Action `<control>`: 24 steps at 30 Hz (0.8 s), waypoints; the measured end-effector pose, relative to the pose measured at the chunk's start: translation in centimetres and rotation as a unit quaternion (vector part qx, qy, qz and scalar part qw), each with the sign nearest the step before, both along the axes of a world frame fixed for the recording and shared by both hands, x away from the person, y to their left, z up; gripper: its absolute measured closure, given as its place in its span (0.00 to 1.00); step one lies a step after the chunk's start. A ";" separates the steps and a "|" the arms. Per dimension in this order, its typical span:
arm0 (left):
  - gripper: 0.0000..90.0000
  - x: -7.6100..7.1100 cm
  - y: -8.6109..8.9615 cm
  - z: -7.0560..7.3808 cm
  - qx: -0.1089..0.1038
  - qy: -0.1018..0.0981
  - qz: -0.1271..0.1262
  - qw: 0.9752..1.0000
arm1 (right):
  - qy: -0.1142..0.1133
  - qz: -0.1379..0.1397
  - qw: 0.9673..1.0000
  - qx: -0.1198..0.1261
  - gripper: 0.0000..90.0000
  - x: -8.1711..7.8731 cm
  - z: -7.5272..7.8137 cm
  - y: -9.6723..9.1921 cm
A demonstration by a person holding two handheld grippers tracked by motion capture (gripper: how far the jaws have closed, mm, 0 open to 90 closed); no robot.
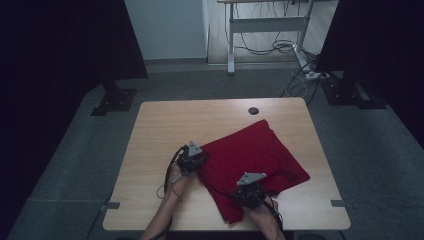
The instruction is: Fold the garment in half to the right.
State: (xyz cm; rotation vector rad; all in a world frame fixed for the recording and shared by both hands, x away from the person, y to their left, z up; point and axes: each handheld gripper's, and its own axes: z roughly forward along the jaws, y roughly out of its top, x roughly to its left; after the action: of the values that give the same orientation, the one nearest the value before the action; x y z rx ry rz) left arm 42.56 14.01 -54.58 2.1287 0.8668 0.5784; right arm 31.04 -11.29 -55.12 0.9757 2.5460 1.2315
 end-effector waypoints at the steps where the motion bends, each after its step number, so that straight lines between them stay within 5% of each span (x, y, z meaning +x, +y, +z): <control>1: 0.85 0.0 0.0 0.0 0.000 0.000 0.000 1.000 | 0.001 0.005 1.000 0.004 0.89 -0.1 -0.1 0.3; 2: 0.85 -1.1 1.7 0.1 0.001 0.011 0.009 1.000 | 0.001 0.005 1.000 0.004 0.89 -0.1 -0.1 0.3; 5: 0.85 -2.4 3.6 -0.1 -0.014 0.014 0.022 1.000 | 0.006 0.039 0.999 0.004 0.88 -0.9 -0.1 2.6; 7: 0.85 -2.4 3.6 -0.1 -0.014 0.014 0.022 1.000 | 0.006 0.046 0.999 0.003 0.88 -1.1 -0.1 3.2; 8: 0.85 -3.5 5.4 -0.2 -0.029 0.021 0.027 0.999 | 0.006 0.046 0.999 0.003 0.88 -1.1 -0.1 3.2; 9: 0.85 -3.5 5.4 -0.2 -0.029 0.021 0.027 0.999 | 0.006 0.046 0.999 0.003 0.88 -1.1 -0.1 3.2; 11: 0.85 -4.8 7.6 -0.2 -0.047 0.036 0.035 0.998 | 0.010 0.086 0.996 0.007 0.88 -2.2 -0.3 5.7; 13: 0.85 -4.8 7.6 -0.2 -0.047 0.036 0.035 0.998 | 0.016 0.092 0.996 0.011 0.88 -2.4 -0.3 6.1; 15: 0.85 -6.3 9.9 -0.5 -0.073 0.043 0.050 0.995 | 0.026 0.115 0.993 0.023 0.88 -2.5 -0.5 6.9; 19: 0.85 -6.6 10.4 -0.3 -0.072 0.040 0.050 0.995 | 0.039 0.130 0.990 0.040 0.88 -2.3 -0.5 7.2; 20: 0.85 -7.4 11.0 1.3 -0.073 0.003 0.051 0.996 | 0.039 0.130 0.990 0.040 0.88 -2.3 -0.5 7.2; 21: 0.86 -7.4 11.0 1.3 -0.073 0.003 0.051 0.996 | 0.039 0.130 0.990 0.040 0.88 -2.3 -0.5 7.2; 22: 0.86 -7.4 11.0 1.3 -0.073 0.003 0.051 0.996 | 0.057 0.154 0.982 0.091 0.88 -2.4 0.4 7.2; 23: 0.86 -7.4 11.0 1.3 -0.073 0.003 0.051 0.996 | 0.057 0.154 0.982 0.091 0.88 -2.4 0.4 7.2; 24: 0.87 -8.1 11.3 5.5 -0.107 -0.049 0.050 0.992 | 0.035 0.175 0.974 0.142 0.89 -2.7 4.2 7.0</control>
State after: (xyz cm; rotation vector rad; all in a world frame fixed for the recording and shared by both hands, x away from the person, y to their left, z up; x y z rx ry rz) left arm 34.41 25.27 -49.04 1.8582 0.9410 0.6072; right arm 28.35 -4.27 -50.88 0.6371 2.7311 1.7222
